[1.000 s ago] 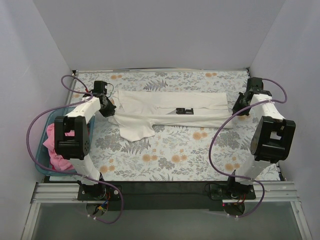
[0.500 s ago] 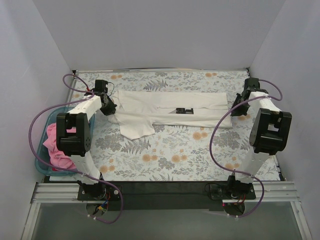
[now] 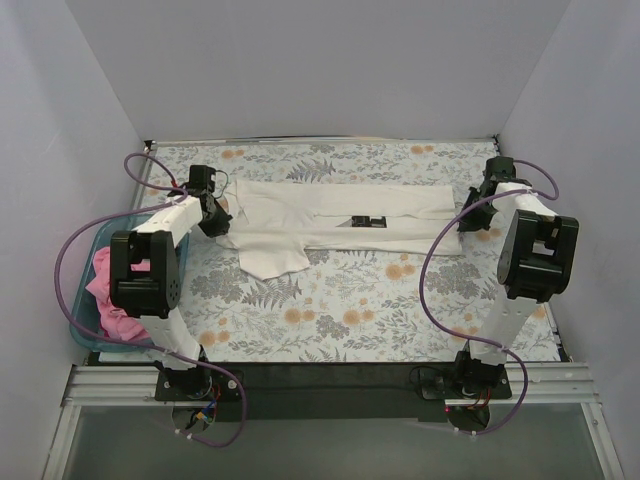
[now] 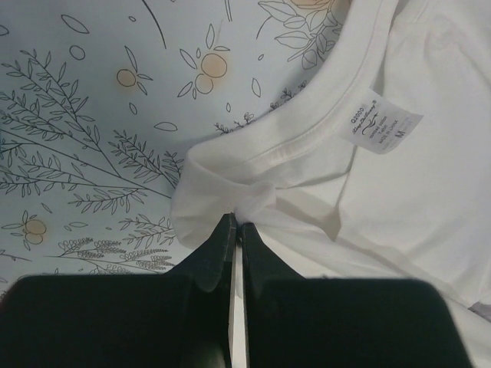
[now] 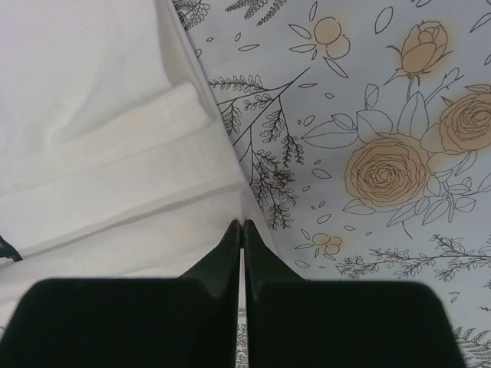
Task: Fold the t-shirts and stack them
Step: Fold the tshirt
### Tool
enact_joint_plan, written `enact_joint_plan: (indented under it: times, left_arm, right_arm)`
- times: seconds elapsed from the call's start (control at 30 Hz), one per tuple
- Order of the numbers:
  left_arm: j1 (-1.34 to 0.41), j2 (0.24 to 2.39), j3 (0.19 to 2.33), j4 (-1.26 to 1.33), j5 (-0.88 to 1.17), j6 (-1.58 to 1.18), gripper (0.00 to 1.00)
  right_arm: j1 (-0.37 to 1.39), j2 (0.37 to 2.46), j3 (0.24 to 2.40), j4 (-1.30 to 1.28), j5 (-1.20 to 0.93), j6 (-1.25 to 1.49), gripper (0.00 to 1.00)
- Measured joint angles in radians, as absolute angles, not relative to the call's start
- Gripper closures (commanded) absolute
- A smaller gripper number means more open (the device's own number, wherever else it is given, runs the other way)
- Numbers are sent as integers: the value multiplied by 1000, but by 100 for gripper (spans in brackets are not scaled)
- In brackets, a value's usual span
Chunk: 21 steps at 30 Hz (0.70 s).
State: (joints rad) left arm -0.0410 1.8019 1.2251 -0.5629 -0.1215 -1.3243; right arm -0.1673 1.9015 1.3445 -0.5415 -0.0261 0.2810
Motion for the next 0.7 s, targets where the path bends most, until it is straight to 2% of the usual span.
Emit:
enact_joint_plan:
  times: [0.53, 0.6, 0.7]
  left_arm:
    - [-41, 1759, 1209, -557, -144, -1323, 100]
    - [-41, 1760, 1205, -546, -144, -1323, 97]
    - [-41, 1761, 1204, -543, -145, -1322, 84]
  right_arm:
    - [-161, 1945, 1354, -495, -52, 255, 99]
    - [-161, 1953, 1354, -491, -53, 253, 93]
    - [-160, 1957, 1354, -490, -54, 246, 79]
